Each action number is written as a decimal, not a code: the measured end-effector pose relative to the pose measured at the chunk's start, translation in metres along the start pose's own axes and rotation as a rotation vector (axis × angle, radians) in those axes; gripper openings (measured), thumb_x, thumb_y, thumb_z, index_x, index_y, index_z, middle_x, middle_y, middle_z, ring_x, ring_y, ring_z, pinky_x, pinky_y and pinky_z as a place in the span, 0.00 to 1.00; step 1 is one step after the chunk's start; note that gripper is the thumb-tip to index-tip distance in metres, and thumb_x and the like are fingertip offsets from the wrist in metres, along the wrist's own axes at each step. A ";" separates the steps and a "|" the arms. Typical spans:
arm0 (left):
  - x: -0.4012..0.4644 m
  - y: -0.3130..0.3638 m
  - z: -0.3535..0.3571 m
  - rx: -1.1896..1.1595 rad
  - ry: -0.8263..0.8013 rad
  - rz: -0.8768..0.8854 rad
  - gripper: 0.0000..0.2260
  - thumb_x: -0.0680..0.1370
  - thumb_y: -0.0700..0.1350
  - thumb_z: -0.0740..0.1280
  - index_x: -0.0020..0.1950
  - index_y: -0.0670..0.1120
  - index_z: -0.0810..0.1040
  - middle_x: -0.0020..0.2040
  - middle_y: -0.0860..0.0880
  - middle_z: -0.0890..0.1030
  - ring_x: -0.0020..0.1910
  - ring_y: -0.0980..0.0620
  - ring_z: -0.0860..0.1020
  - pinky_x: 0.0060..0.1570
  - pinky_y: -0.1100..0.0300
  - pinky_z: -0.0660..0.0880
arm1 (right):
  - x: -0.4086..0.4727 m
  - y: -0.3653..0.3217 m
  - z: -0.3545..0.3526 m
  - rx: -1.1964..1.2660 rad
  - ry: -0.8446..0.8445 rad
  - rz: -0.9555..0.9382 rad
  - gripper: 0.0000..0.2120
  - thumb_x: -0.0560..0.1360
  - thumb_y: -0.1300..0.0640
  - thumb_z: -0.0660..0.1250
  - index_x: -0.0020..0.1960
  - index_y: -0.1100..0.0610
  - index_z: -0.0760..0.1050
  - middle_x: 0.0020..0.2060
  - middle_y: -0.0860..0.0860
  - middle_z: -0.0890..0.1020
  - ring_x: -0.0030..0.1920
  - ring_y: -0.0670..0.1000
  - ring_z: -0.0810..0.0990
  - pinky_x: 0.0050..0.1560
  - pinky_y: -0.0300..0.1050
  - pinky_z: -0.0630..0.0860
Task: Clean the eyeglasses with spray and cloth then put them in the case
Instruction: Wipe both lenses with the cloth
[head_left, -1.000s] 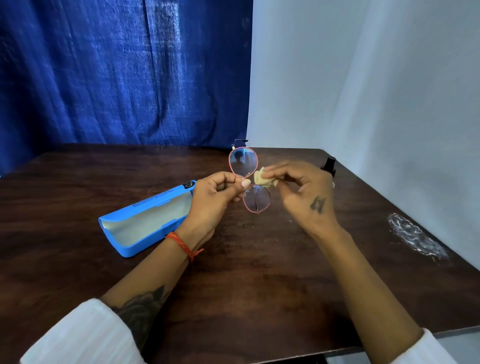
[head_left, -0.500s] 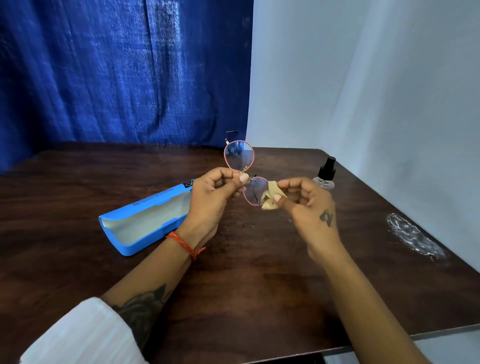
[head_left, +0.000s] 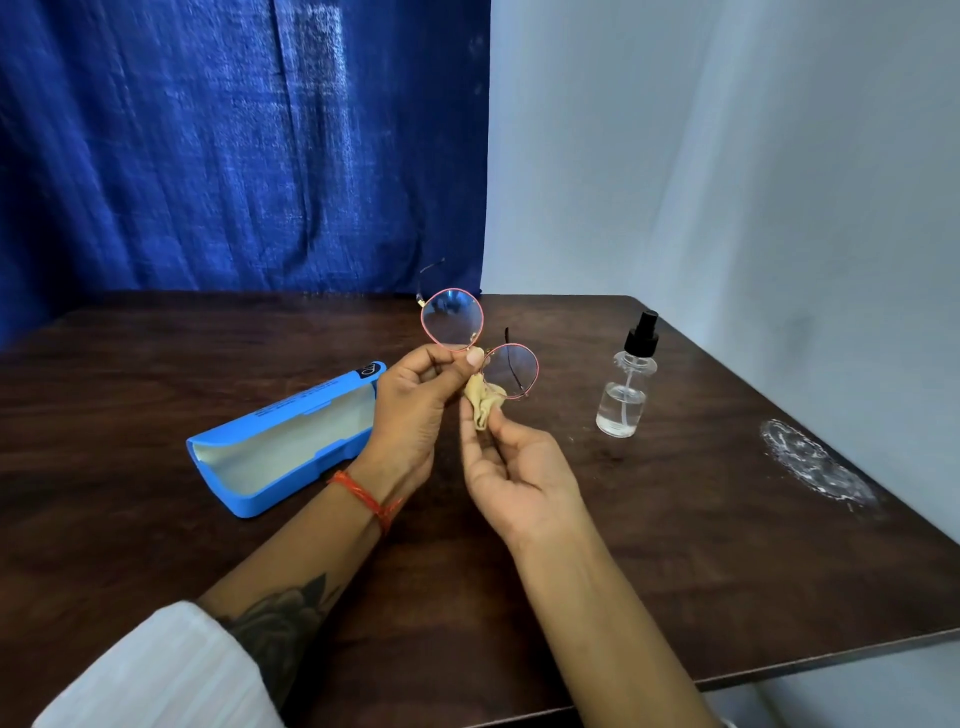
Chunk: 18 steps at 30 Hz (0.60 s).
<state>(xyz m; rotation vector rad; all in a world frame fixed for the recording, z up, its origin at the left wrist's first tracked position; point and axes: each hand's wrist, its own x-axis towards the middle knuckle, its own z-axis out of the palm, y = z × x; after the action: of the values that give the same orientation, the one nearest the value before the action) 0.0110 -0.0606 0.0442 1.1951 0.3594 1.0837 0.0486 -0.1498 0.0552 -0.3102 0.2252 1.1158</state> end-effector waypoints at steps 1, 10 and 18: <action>0.000 0.000 0.000 0.011 0.004 0.008 0.02 0.71 0.37 0.69 0.40 0.43 0.79 0.32 0.54 0.82 0.35 0.59 0.79 0.38 0.67 0.76 | 0.001 -0.001 0.000 0.002 0.004 0.007 0.11 0.75 0.73 0.58 0.56 0.73 0.72 0.49 0.63 0.81 0.47 0.57 0.81 0.47 0.50 0.79; 0.001 0.002 -0.001 0.081 -0.004 0.019 0.02 0.71 0.39 0.69 0.40 0.45 0.80 0.31 0.55 0.82 0.32 0.61 0.76 0.37 0.69 0.73 | -0.008 -0.033 -0.014 -0.007 0.020 -0.014 0.18 0.66 0.74 0.63 0.55 0.71 0.74 0.57 0.62 0.78 0.58 0.57 0.78 0.45 0.55 0.76; 0.002 0.006 -0.001 -0.061 -0.030 -0.076 0.05 0.73 0.38 0.67 0.38 0.46 0.79 0.30 0.55 0.80 0.31 0.61 0.76 0.36 0.69 0.73 | -0.010 -0.046 -0.022 -0.620 0.068 -0.648 0.10 0.75 0.72 0.61 0.53 0.66 0.77 0.44 0.56 0.83 0.39 0.48 0.83 0.46 0.39 0.80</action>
<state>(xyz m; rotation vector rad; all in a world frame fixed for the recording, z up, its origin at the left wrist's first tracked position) 0.0084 -0.0590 0.0502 1.1332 0.3437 1.0031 0.0860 -0.1845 0.0437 -0.9033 -0.1685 0.5036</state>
